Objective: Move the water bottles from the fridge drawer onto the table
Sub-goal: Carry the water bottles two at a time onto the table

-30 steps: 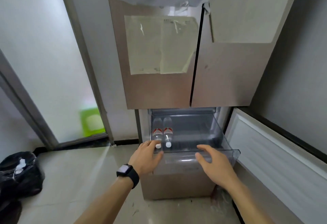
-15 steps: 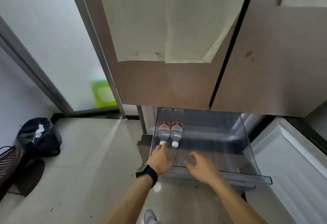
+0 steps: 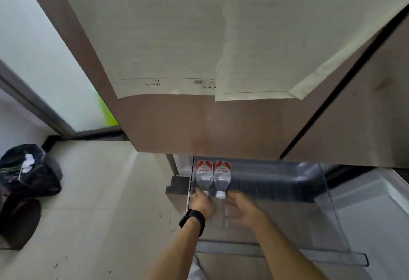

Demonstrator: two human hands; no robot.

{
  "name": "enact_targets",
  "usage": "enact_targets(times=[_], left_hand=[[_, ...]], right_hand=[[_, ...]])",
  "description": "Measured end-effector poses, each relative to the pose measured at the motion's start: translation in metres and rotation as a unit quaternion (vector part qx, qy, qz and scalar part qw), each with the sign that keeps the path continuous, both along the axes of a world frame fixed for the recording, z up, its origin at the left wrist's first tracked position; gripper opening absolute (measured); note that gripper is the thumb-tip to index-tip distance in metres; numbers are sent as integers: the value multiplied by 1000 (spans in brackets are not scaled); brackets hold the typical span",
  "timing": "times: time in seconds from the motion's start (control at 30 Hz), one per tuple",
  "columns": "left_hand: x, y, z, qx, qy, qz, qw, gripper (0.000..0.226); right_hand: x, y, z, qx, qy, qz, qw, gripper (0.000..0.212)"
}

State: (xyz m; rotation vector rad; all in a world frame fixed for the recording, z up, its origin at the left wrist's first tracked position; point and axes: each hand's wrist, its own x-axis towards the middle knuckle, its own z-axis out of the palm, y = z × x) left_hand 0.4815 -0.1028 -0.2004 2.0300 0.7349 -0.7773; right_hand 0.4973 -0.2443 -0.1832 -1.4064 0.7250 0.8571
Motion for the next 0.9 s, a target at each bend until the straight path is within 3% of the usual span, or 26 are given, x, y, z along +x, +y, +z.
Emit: enact_targets(times=[0.1,0.27,0.4,0.57,0.63,0.7,0.8,0.9], left_hand=[[8,-6,-1,29,11,1,1000,54],[19,-13,4,25,37,13,999,55],[15,-9,0,-24,37,10,999,49],[7,-17,28,-59,0,28,998,35],[1,-19,43,-10,-18,-3,1000,37],[-10,-14,57,107,-36,-76,991,42],[-27,-2,80,230,-90,-163,955,37],[-31,5,103,287,-177,-241,910,34]], right_hand=[[9,2,-10,46,13,-40,998,28],[13,8,-25,33,-8,-23,999,60],[10,-3,-17,0,-13,15,1000,54],[-1,-41,2,-57,-47,137,988,42],[-10,-57,7,-151,-106,177,967,41],[-20,-73,17,-257,-164,199,932,42],[-36,-94,46,-325,-216,200,899,45],[-39,-110,76,-420,-285,244,826,39]])
